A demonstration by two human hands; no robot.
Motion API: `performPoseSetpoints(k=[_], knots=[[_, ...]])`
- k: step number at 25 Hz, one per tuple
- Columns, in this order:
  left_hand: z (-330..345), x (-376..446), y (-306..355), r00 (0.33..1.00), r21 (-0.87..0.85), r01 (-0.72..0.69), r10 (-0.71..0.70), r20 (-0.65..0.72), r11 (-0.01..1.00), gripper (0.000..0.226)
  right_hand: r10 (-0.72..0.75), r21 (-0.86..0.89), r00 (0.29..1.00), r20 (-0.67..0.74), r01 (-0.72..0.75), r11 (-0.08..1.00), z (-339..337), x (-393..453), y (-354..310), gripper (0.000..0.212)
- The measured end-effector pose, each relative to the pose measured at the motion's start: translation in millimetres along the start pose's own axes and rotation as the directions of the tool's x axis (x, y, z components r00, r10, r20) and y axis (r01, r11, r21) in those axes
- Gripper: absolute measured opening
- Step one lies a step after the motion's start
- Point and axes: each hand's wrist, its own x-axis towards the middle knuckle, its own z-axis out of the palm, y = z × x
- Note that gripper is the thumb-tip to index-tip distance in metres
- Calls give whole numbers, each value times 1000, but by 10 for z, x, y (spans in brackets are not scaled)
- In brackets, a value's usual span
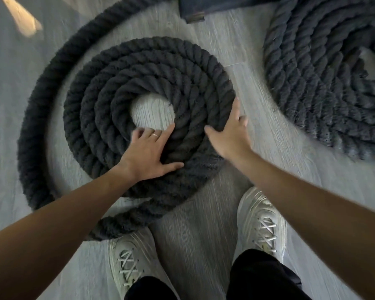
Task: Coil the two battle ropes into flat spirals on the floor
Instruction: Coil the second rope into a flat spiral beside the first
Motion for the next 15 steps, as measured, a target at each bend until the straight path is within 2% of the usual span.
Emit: performPoseSetpoints(k=[2, 5, 8, 11, 12, 15], knots=[[80, -170, -73, 999, 113, 15, -10, -46, 993, 106, 22, 175, 999, 39, -29, 984, 128, -381, 153, 102], [105, -267, -78, 999, 166, -8, 3, 32, 986, 95, 73, 310, 995, 66, -90, 947, 237, -593, 257, 95], [45, -231, -4, 996, 319, -48, 23, 82, 946, 76, 44, 238, 985, 169, -84, 968, 129, -408, 335, 96], [-46, -129, 149, 992, 341, -6, -37, 120, 940, 72, 27, 164, 967, 252, -70, 984, -90, -72, 326, 94], [-79, -62, 231, 989, 328, 28, -73, 126, 944, 73, 23, 135, 973, 230, -55, 989, -154, 47, 286, 92], [-145, 231, 526, 954, 242, 191, -238, 182, 951, 73, 64, 62, 997, 35, -66, 996, -257, 369, 145, 82]])
